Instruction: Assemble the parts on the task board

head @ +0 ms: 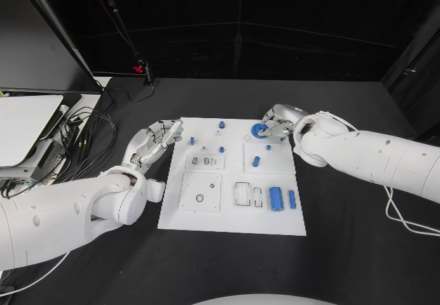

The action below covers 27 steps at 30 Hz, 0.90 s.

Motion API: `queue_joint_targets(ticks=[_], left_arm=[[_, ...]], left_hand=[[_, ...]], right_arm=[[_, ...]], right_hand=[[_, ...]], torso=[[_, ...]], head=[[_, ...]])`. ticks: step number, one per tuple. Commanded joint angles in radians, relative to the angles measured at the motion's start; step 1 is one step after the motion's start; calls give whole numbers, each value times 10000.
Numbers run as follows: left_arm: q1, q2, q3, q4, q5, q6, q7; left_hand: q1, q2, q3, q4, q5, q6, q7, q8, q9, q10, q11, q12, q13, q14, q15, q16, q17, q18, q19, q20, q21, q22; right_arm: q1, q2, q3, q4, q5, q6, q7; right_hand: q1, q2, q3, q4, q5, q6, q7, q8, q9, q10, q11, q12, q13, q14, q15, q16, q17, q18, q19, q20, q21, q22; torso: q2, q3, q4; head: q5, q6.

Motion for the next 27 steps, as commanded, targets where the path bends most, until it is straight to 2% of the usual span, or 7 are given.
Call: queue_joint_targets(ticks=[1, 5, 9, 13, 20, 24, 27], left_arm=[[12, 0, 9, 11, -53, 109, 2215], [12, -17, 9, 14, -53, 106, 2214], [12, -37, 9, 27, -53, 103, 2212], [13, -54, 9, 42, -53, 91, 2209], [16, -46, 9, 46, -53, 94, 2209], [20, -44, 10, 52, -53, 95, 2208], [23, -48, 10, 62, -53, 92, 2219]], left_hand=[[3, 132, -71, -19, 40, 39, 1482, -60, 5, 76, 12, -32, 3, 26, 27, -37, 8, 54, -39, 5, -18, -13], [5, 134, -73, -19, 43, 38, 1482, -61, 5, 75, 12, -33, 3, 25, 27, -37, 8, 53, -40, 6, -20, -13], [5, 134, -73, -19, 43, 38, 1482, -61, 5, 75, 12, -33, 3, 25, 27, -37, 8, 53, -40, 6, -20, -13], [11, 142, -79, -21, 57, 36, 1482, -64, 5, 75, 12, -34, 2, 24, 28, -38, 8, 52, -40, 6, -17, -13], [14, 144, -82, -21, 61, 36, 1482, -65, 5, 76, 12, -34, 3, 24, 28, -37, 8, 52, -35, 7, -11, -12], [18, 145, -85, -22, 65, 37, 1483, -66, 5, 77, 12, -34, 3, 25, 28, -37, 8, 51, -39, 8, -16, -14], [19, 145, -86, -23, 67, 37, 1483, -66, 5, 77, 12, -34, 3, 25, 28, -37, 8, 51, -39, 8, -15, -14]], right_arm=[[21, -34, 11, 113, 275, -1082, 633], [18, -63, 14, 229, 476, -1552, 876], [22, -96, 22, 429, 562, -1737, 935], [34, -70, 31, 674, 598, -1735, 902], [56, 299, 38, 806, 615, -1533, 880], [60, 567, 39, 816, 604, -1417, 896], [64, 740, 40, 801, 532, -1326, 894]], right_hand=[[148, -5, 112, -38, 162, 157, 36, -91, 0, 1041, 45, 25, 2615, 1075, -10, 25, 2629, -74, 1021, -37, 32, 2634], [181, -36, 182, -61, 225, 202, 104, -157, -19, 1041, 111, 25, 2615, 1075, 52, 25, 2629, -74, 1021, 6, 32, 2634], [189, -73, 198, -75, 240, 211, 124, -187, -27, 1041, 131, 25, 2615, 1075, 73, 25, 2629, -74, 1021, 24, 32, 2634], [192, -109, 204, -85, 233, 211, 138, -214, -34, 1041, 145, 25, 2615, 1075, 90, 25, 2629, -74, 1021, 40, 32, 2634], [219, -111, 241, -102, 252, 230, 142, -237, -37, 1041, 154, 25, 2615, 1075, 106, 25, 2629, -74, 1021, 57, 32, 2634], [234, -130, 256, -118, 250, 236, 141, -254, -40, 1041, 158, 25, 2615, 1075, 114, 25, 2629, -74, 1021, 67, 32, 2634], [246, -152, 264, -132, 243, 239, 139, -268, -43, 1041, 158, 25, 2615, 1075, 119, 25, 2629, -74, 1021, 74, 32, 2634]], torso=[[-2, 0, -9], [-4, -7, -17], [-8, -14, -9], [-9, -27, 0], [6, -16, 11], [5, -14, 20], [7, -11, 26]], head=[[24, 24], [67, 39], [83, 58], [87, 58], [135, 53], [460, 50], [605, 141]])
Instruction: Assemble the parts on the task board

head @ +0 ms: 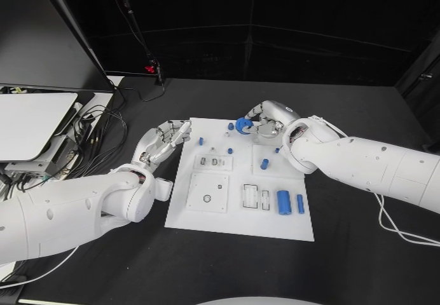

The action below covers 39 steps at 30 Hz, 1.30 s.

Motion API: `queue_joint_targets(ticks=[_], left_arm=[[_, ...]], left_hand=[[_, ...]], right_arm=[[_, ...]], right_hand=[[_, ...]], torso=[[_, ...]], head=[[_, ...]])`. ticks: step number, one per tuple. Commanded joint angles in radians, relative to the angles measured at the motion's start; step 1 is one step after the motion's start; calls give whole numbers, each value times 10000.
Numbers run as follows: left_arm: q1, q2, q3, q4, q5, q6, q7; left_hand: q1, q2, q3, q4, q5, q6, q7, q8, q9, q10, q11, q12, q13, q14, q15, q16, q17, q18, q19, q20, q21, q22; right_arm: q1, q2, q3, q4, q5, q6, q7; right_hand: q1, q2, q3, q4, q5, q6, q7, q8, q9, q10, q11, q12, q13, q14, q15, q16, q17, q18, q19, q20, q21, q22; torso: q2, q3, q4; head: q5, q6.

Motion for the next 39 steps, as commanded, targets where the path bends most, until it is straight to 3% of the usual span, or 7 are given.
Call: queue_joint_targets(ticks=[1, 4, 10, 17, 28, 39], left_arm=[[19, -5, 10, 40, -52, 75, 2222], [21, -12, 10, 41, -52, 65, 2229], [26, -6, 10, 51, -52, 58, 2232], [30, -14, 10, 54, -52, 45, 2232], [37, -1, 11, 59, -52, 42, 2226], [44, -18, 11, 68, -52, 30, 2221]], left_hand=[[-15, 107, -65, 1, 71, 38, 1483, -66, 6, 79, 12, -33, 3, 27, 28, -36, 8, 51, -40, 8, -15, -16], [-15, 107, -65, 1, 71, 38, 1483, -66, 6, 79, 12, -33, 3, 27, 28, -36, 8, 51, -40, 8, -15, -16], [-7, 108, -71, -1, 78, 42, 1483, -66, 7, 84, 11, -31, 4, 30, 28, -34, 9, 51, -33, 9, -6, -13], [2, 111, -78, -2, 87, 47, 1483, -65, 8, 89, 11, -29, 4, 35, 29, -31, 10, 50, -31, 10, -4, -13], [3, 112, -79, -2, 89, 48, 1483, -65, 8, 90, 11, -29, 5, 36, 29, -31, 10, 50, -31, 10, -2, -12], [17, 119, -92, -2, 103, 54, 1482, -65, 10, 98, 10, -26, 5, 43, 28, -27, 10, 49, -27, 10, 2, -12]], right_arm=[[32, 174, 13, -9, -61, 90, 113], [34, 454, 14, -155, -115, 194, 116], [35, 881, 14, -496, -286, 537, -18], [34, 1131, 14, -729, -428, 911, -191], [33, 1428, 14, -1255, -674, 1069, -242], [31, 1660, 13, -1456, -716, 1243, -234]], right_hand=[[84, -43, 58, -10, 12, 89, -27, -28, 13, 1041, 81, 25, 2615, 1037, 82, 25, 2631, -73, 1022, 77, 32, 2634], [88, -44, 62, -13, 11, 94, -29, -29, 13, 1041, 80, 25, 2615, 1037, 83, 25, 2631, -73, 1022, 79, 32, 2634], [107, -71, 84, -33, -12, 96, -34, -60, 8, 1041, 76, 25, 2615, 1037, 85, 25, 2631, -73, 1022, 88, 32, 2634], [109, -78, 97, -37, -36, 91, -39, -82, 3, 1041, 73, 25, 2615, 1037, 87, 25, 2631, -73, 1022, 92, 32, 2634], [113, -80, 106, -40, -45, 90, -41, -91, 2, 1041, 71, 25, 2615, 1037, 87, 25, 2631, -73, 1022, 94, 32, 2634], [118, -82, 117, -44, -58, 88, -47, -106, 0, 1041, 68, 25, 2615, 1037, 88, 25, 2631, -73, 1022, 97, 32, 2634]], torso=[[3, 12, 13], [0, 18, -7], [3, 11, 13], [4, 13, -26], [1, 15, -17], [-3, 11, -17]], head=[[212, 91], [236, 120], [261, 19], [255, -40], [256, -106], [307, -142]])
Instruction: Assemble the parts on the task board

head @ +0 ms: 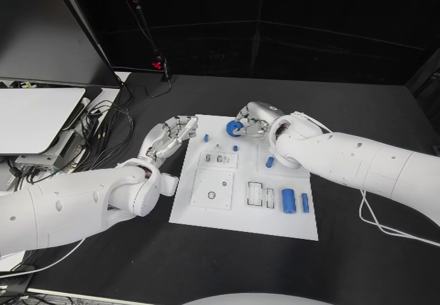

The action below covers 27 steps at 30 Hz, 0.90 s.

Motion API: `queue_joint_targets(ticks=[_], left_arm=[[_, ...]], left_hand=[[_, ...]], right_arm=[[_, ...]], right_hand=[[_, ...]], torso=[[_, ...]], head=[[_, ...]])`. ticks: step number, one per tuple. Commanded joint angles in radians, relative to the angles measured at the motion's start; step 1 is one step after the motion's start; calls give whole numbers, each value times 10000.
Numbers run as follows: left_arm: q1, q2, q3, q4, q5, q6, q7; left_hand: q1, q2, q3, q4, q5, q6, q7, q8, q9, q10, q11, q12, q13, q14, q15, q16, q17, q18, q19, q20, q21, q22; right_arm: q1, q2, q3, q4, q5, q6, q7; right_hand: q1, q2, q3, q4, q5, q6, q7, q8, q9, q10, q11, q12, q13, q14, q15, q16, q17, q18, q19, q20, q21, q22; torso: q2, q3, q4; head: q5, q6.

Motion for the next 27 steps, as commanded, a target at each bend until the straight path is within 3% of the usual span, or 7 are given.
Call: queue_joint_targets(ticks=[1, 27], left_arm=[[22, -5, 10, 29, -52, 35, 2220], [34, -9, 10, 54, -52, 33, 2213]], left_hand=[[18, 120, -90, 0, 67, 54, 1482, -65, 10, 96, 8, -26, 5, 42, 28, -27, 10, 49, -28, 10, 3, -13], [18, 120, -90, 0, 67, 54, 1482, -65, 10, 96, 8, -26, 5, 42, 28, -27, 10, 49, -28, 10, 3, -13]], right_arm=[[25, 70, 10, -45, -128, 187, -8], [21, 434, 9, -595, -220, 505, -197]], right_hand=[[58, -9, 62, 18, -46, 93, -41, 34, 13, 1041, 68, 25, 2615, 1037, 87, 25, 2634, -73, 1058, 60, 32, 2635], [7, -38, 108, 44, -150, 15, -56, -103, -5, 1041, 56, 25, 2615, 1037, 81, 25, 2634, -73, 1058, 68, 32, 2635]], torso=[[-4, -5, 2], [-2, 2, -11]], head=[[10, -35], [54, -145]])
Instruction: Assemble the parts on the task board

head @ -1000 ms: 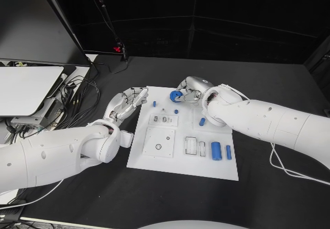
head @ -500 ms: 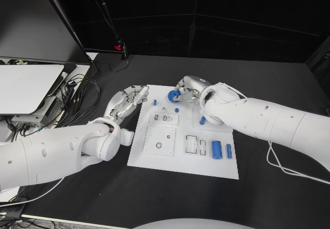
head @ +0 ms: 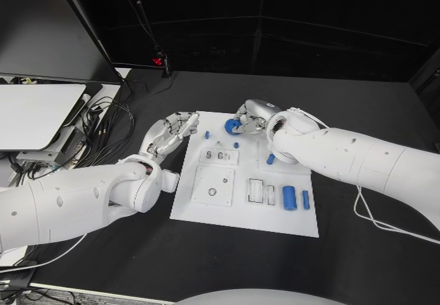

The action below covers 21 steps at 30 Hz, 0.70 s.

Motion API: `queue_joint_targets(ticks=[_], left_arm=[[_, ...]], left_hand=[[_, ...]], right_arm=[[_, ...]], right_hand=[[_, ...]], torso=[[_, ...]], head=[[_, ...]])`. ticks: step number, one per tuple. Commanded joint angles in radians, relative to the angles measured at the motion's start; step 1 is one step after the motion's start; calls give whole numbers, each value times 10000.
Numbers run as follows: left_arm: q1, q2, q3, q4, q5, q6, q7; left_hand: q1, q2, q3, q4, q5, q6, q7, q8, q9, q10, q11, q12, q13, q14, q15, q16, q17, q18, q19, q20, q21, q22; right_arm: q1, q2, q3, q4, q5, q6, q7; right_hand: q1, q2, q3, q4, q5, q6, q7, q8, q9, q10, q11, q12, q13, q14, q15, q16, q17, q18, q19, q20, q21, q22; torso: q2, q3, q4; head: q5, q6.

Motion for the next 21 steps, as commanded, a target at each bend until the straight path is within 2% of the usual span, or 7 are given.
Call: queue_joint_targets(ticks=[1, 15, 17, 21], left_arm=[[20, 0, 10, 25, -52, 33, 2213], [20, 4, 10, 16, -52, 30, 2212], [20, 4, 10, 16, -52, 32, 2211], [20, 2, 10, 17, -52, 31, 2210]], left_hand=[[18, 120, -42, 1, 68, 54, 1482, -65, 10, 63, -24, -26, 5, 43, 28, -28, 10, 49, -27, 10, 3, -14], [39, 136, -63, 3, 83, 62, 1482, -67, 11, 73, -25, -23, 5, 53, 27, -23, 11, 49, -22, 10, 10, -13], [39, 136, -63, 3, 83, 62, 1482, -67, 11, 73, -25, -23, 5, 53, 27, -23, 11, 49, -22, 10, 10, -13], [39, 136, -63, 3, 83, 62, 1482, -67, 11, 73, -25, -23, 5, 53, 27, -23, 11, 49, -22, 10, 10, -13]], right_arm=[[21, 35, 8, -92, -119, 115, -96], [21, 149, 8, -327, -153, 217, -128], [21, 163, 8, -339, -157, 264, -160], [21, 191, 8, -366, -186, 441, -277]], right_hand=[[36, -10, 78, 9, -63, 24, -10, -50, 1, 1041, 56, 25, 2616, 1038, 82, 25, 2635, -73, 1058, 68, 32, 2635], [5, -74, 119, 9, -140, -110, -76, -210, -6, 1041, 9, 25, 2616, 1038, 55, 25, 2635, -73, 1058, 56, 32, 2635], [1, -92, 133, 5, -160, -152, -121, -253, -5, 1041, -25, 25, 2616, 1038, 34, 25, 2635, -73, 1058, 42, 32, 2635], [-35, -176, 169, -5, -246, -462, -278, -474, -4, 1041, -216, 25, 2616, 1038, -106, 25, 2635, -73, 1058, -72, 32, 2635]], torso=[[1, 0, -7], [3, -2, -12], [5, -2, -10], [4, -4, -8]], head=[[7, -6], [12, -19], [14, -21], [14, -26]])
